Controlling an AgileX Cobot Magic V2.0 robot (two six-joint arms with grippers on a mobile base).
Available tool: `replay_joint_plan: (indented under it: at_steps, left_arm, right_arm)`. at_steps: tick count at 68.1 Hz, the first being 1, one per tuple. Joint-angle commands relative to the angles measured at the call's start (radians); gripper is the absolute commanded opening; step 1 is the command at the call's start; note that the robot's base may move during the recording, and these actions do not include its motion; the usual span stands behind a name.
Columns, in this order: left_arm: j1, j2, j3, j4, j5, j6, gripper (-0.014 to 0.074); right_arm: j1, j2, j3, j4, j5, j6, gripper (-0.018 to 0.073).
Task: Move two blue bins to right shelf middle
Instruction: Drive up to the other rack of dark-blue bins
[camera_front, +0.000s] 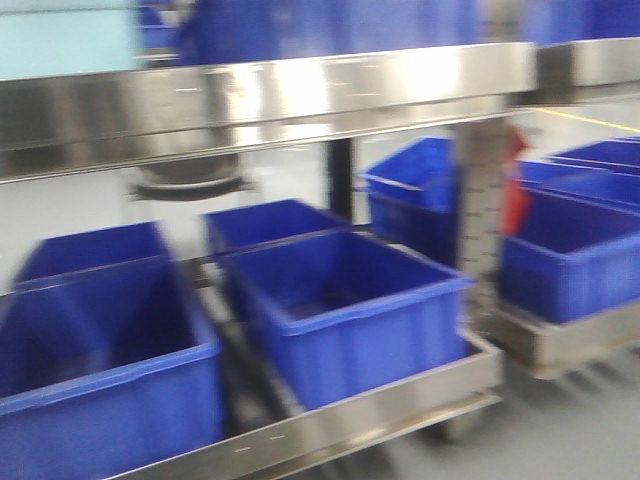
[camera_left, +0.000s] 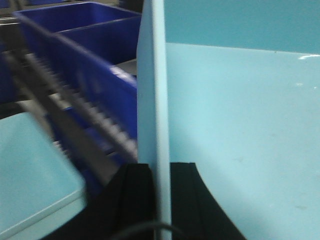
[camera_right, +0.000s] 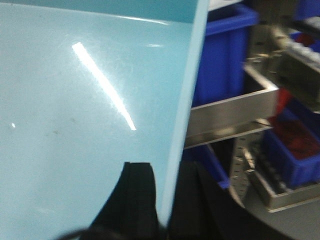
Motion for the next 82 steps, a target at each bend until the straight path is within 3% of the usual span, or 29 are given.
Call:
replay_joint_plan:
  at_steps: [1,82]
  left_arm:
    - [-0.018,-0.012,-0.013,-0.095,-0.046,-0.011,-0.0111]
    - [-0.018,-0.012,-0.013,-0.095,-0.046,-0.011,-0.0111]
  right_arm:
    - [0.017,-0.012,-0.010,0.074,-0.093,-0.017,-0.0151]
    - [0.017,-0.012,-0.010,0.074,-0.093,-0.017,-0.0151]
